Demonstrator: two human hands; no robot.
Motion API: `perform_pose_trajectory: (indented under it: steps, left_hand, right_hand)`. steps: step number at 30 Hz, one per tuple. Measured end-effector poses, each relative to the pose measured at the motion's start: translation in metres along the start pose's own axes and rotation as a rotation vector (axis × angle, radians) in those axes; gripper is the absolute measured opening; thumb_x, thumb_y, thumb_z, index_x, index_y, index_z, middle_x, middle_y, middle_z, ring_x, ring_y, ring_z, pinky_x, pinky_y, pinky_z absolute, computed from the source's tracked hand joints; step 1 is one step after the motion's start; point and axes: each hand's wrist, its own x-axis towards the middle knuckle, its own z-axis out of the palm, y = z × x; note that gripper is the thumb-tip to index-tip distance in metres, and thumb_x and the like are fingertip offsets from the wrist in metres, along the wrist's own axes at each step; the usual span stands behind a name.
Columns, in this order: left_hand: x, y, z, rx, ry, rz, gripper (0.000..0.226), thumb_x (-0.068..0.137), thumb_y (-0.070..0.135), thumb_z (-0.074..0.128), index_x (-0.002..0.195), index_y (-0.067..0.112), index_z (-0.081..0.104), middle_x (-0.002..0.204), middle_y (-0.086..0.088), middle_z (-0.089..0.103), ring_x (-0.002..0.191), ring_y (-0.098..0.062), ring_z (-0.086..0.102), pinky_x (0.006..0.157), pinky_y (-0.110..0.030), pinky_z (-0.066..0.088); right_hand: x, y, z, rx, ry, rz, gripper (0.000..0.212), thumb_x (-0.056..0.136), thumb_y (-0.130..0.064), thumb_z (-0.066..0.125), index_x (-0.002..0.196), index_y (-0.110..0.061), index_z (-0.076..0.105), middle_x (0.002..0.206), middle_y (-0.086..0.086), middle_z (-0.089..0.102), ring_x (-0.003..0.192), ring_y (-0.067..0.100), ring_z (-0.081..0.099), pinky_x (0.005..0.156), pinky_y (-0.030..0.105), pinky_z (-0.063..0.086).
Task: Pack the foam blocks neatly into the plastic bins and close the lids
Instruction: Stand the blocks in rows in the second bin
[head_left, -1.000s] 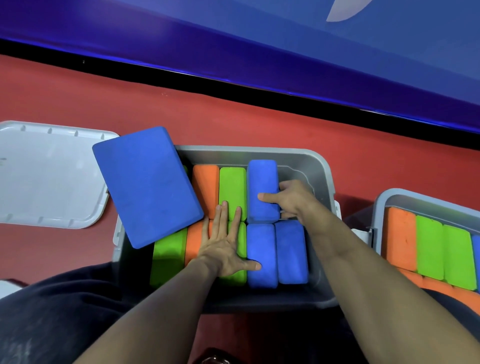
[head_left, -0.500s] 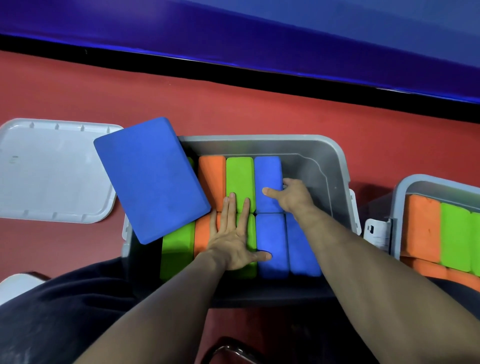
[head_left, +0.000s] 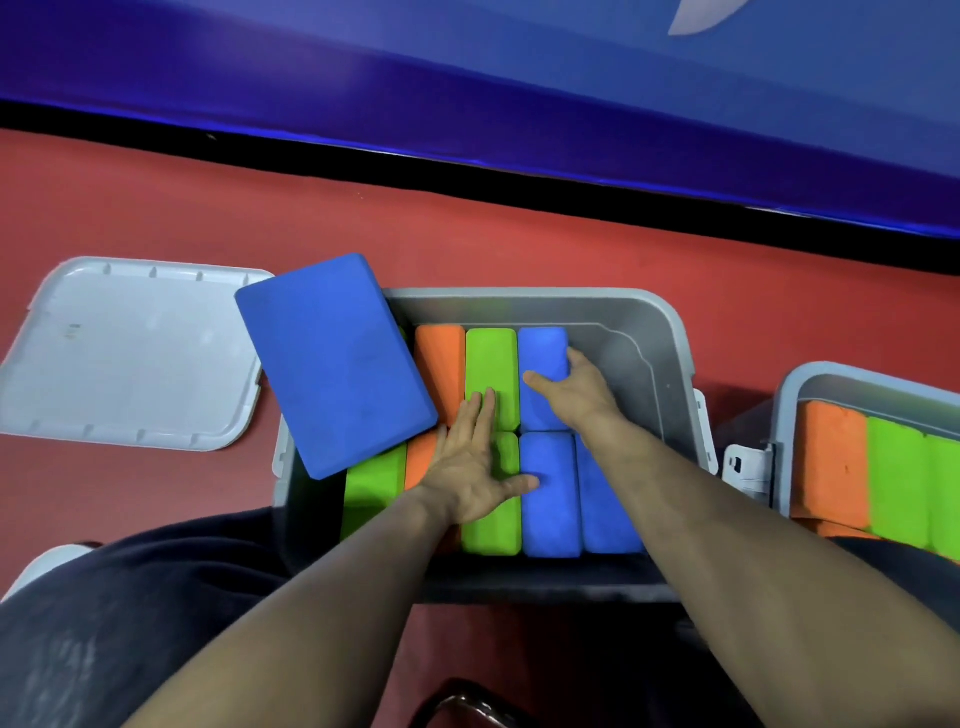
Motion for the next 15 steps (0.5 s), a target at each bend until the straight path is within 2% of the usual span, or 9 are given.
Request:
perform_pose_trajectory:
  steps: [3,5,7,10,15]
  left_hand:
    - [-0.018,0.001,-0.011,-0.190,0.103,0.019,0.107,0.089,0.050,0.071,0.162,0.018,0.000,0.170,-0.002,0.008,0.156,-0.016,0.008,0.126,-0.029,0.010]
    - [-0.029,0.007,-0.024,-0.188,0.128,0.005,0.094,0.092,0.049,0.068,0.162,0.015,0.014,0.165,-0.006,0.027,0.151,-0.019,0.029,0.123,-0.031,0.023]
    - [-0.038,0.014,-0.044,-0.185,0.176,0.017,0.082,0.094,0.047,0.066,0.159,0.014,0.028,0.160,-0.007,0.038,0.143,-0.021,0.043,0.118,-0.035,0.034]
    - [-0.054,0.021,-0.092,-0.175,0.287,0.049,0.072,0.095,0.041,0.066,0.154,0.011,0.038,0.156,-0.008,0.045,0.138,-0.023,0.049,0.114,-0.033,0.038]
    - [-0.084,0.000,-0.168,-0.005,0.399,-0.041,0.083,0.095,0.045,0.066,0.156,0.005,0.028,0.160,-0.014,0.035,0.146,-0.026,0.037,0.116,-0.035,0.029]
  right_hand:
    - [-0.024,-0.036,-0.011,-0.089,-0.041,-0.109,0.084,0.091,-0.046,0.071,0.157,-0.011,0.032,0.162,0.006,0.035,0.148,0.023,0.035,0.119,0.034,0.030]
    - [-0.037,-0.058,-0.022,-0.151,-0.045,-0.200,0.078,0.093,-0.042,0.069,0.156,-0.012,0.034,0.161,0.007,0.038,0.147,0.022,0.037,0.117,0.032,0.029]
    - [-0.056,-0.080,-0.032,-0.214,-0.055,-0.293,0.075,0.094,-0.043,0.068,0.156,-0.013,0.036,0.160,0.006,0.040,0.146,0.023,0.039,0.115,0.032,0.031]
    - [-0.080,-0.096,-0.045,-0.323,-0.080,-0.376,0.075,0.094,-0.046,0.067,0.156,-0.015,0.037,0.160,0.003,0.040,0.145,0.022,0.040,0.117,0.033,0.032]
    - [-0.105,-0.102,-0.041,-0.259,-0.113,-0.397,0.077,0.092,-0.048,0.068,0.155,-0.015,0.038,0.159,0.003,0.042,0.143,0.020,0.043,0.117,0.031,0.032]
